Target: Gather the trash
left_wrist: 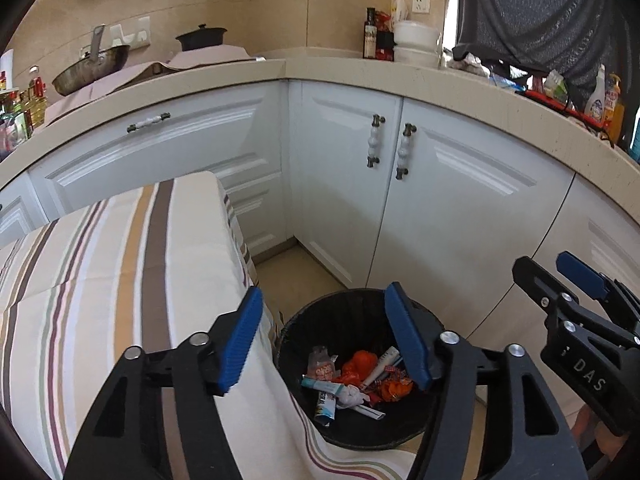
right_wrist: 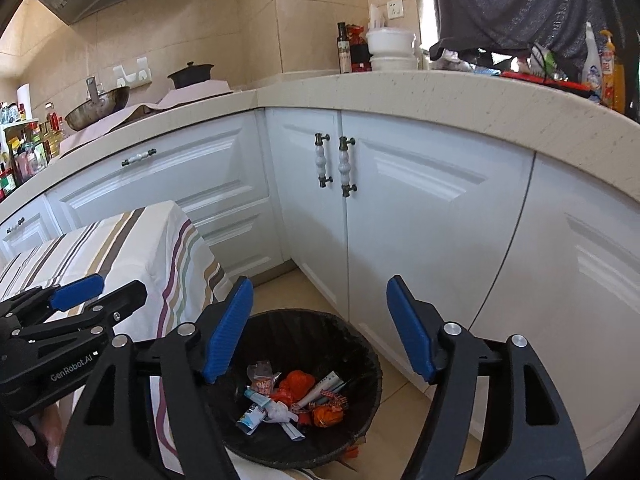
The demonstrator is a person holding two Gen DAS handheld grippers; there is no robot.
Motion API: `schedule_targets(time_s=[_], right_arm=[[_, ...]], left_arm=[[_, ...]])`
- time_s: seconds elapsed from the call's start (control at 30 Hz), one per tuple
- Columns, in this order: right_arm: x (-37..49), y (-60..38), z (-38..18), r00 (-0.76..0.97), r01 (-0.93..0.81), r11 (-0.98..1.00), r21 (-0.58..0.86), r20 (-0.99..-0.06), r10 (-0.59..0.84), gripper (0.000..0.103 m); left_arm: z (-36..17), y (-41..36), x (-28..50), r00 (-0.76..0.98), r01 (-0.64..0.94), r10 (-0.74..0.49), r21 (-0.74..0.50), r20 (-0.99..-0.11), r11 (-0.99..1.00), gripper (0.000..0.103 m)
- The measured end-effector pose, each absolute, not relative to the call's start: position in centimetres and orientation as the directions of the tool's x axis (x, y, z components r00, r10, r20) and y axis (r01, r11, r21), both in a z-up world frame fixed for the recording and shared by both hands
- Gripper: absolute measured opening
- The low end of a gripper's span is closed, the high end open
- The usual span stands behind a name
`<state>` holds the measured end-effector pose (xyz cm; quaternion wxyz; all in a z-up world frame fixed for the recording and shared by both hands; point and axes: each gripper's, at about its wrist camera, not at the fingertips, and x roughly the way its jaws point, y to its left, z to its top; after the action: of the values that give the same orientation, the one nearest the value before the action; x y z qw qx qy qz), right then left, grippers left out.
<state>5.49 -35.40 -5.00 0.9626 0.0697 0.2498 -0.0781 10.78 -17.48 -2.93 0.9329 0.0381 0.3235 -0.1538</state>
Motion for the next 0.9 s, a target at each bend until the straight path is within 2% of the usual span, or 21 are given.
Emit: schedule_targets(time_s=[0.2,0.4,0.9], right_arm=[[3.7,-34.6,-4.0,0.871,0.193,0.976,0.100,-0.475,-0.124,0.075],[1.9,-32.9,-2.9,0.882,0.182,0.979,0.095,-0.456,-0.120,0.076],[-2.6,-28.2,0.2,0.911,0.138,0.989,0.055,-0.399,-0.105,0.081]], left_arm=[[-1.3,-16.0,9.0,0.793,0.304,-0.254,-0.002,-0.554,0.953,0.076],[0.1,-14.1,7.1,0.828,0.289,-0.247,0.006,-0.503,0.957,0.081],[2.3,-8.3,2.9,0.884,0.219,-0.190,0.020,-0.427,0.975,0.085]])
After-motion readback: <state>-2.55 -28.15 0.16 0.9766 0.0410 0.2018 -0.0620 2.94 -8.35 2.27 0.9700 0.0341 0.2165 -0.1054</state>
